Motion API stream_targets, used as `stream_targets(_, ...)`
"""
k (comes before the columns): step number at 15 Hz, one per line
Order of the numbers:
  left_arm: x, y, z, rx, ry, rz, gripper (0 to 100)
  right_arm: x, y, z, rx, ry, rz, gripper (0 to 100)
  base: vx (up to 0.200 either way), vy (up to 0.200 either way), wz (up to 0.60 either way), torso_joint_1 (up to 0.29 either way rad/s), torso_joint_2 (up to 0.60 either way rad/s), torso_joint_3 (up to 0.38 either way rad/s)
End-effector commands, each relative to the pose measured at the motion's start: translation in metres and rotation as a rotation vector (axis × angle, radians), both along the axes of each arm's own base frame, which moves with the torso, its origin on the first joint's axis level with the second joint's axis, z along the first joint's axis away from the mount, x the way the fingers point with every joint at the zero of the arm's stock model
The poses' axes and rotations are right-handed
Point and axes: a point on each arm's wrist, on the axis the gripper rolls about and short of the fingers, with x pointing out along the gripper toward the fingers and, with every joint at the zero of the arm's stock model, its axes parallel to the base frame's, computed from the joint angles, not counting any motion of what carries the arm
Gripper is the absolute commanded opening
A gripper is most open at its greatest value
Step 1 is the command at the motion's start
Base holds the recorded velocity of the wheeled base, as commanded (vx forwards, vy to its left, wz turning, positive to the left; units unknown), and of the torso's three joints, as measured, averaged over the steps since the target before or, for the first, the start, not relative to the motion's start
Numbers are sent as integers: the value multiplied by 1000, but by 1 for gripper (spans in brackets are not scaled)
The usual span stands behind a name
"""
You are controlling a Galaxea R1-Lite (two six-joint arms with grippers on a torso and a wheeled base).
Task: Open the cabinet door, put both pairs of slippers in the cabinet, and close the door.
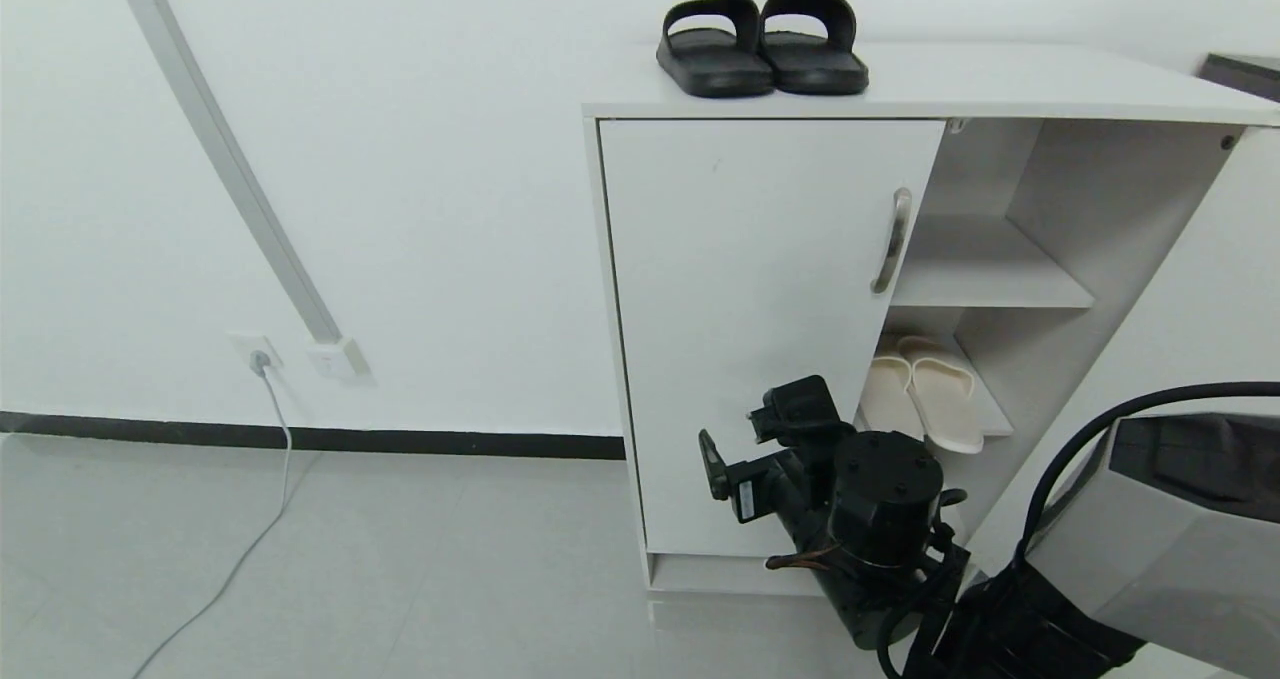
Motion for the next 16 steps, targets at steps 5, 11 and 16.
stream_targets(5, 0, 0, 0, 0, 2, 0, 0, -4, 2, 2, 1, -4, 9, 100, 0, 0, 0, 119, -470, -349)
stream_targets(11, 0, 0, 0, 2, 2, -2, 0, -8, 1, 1, -8, 0, 12, 100, 0, 0, 0, 153, -474, -324)
stream_targets(16, 0, 0, 0, 23, 2, -2, 0, -8, 0, -2, -17, 8, 13, 100, 0, 0, 0, 197, -504, -310)
